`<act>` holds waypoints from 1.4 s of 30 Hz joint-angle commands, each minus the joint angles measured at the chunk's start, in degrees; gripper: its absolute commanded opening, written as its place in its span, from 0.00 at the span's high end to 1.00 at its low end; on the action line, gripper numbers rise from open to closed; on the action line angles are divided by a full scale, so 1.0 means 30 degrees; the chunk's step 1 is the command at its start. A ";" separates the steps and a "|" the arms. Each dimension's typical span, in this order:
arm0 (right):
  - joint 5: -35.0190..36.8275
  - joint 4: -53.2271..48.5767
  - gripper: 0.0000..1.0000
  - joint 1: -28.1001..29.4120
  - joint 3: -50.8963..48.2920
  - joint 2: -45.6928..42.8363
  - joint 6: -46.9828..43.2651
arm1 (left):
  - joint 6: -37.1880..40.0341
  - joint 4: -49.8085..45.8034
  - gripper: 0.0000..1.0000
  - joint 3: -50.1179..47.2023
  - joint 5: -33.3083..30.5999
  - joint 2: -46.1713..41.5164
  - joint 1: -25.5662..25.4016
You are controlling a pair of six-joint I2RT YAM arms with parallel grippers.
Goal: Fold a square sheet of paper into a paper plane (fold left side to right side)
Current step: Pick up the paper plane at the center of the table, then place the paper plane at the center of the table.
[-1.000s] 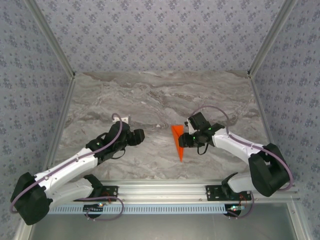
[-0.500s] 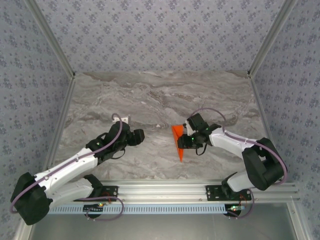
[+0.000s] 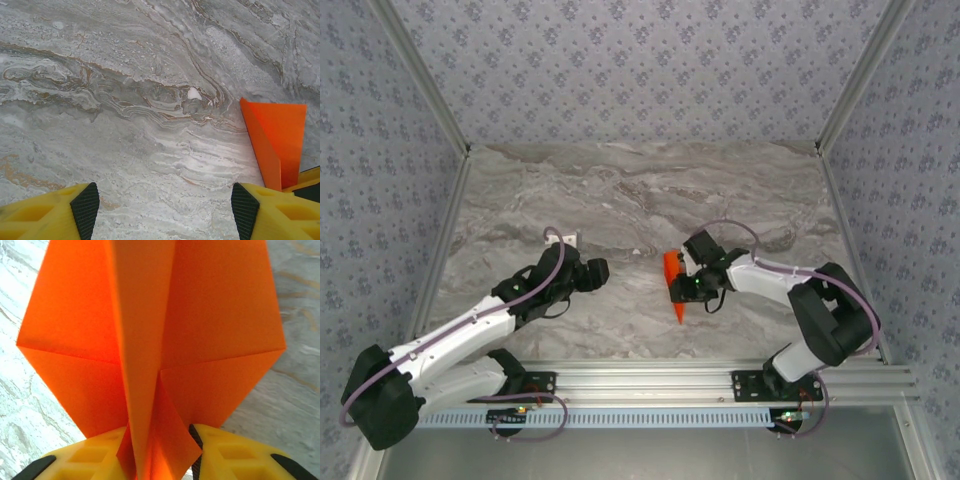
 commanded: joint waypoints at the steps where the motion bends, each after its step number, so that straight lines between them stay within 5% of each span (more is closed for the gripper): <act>1: 0.0812 -0.0656 0.68 0.0607 0.1004 0.0703 0.0223 | 0.0204 -0.0431 0.27 -0.0083 -0.0387 -0.0343 0.0080; 15: 0.4934 -0.5148 0.95 0.1081 0.5715 0.1593 0.0432 | 0.0564 -0.1109 0.26 -0.0258 -0.0775 -0.1254 0.0089; 22: 0.8624 -0.9021 0.98 -0.0190 1.2472 0.5675 0.1011 | 0.1225 -0.1109 0.05 -0.0924 -0.0077 -0.2502 0.0077; 30: 0.9436 -1.1103 0.97 -0.1158 1.8692 1.1035 0.0932 | 0.1227 -0.1837 0.02 -0.1238 -0.0012 -0.3431 0.0116; 37: 0.8073 -1.0406 0.96 -0.1708 1.9236 1.2533 0.0460 | 0.1328 -0.1881 0.02 -0.1401 -0.0036 -0.3474 0.0105; 42: 0.7269 -1.0087 0.84 -0.1803 1.9155 1.2981 0.0162 | 0.1254 -0.1932 0.02 -0.1401 -0.0017 -0.3475 0.0132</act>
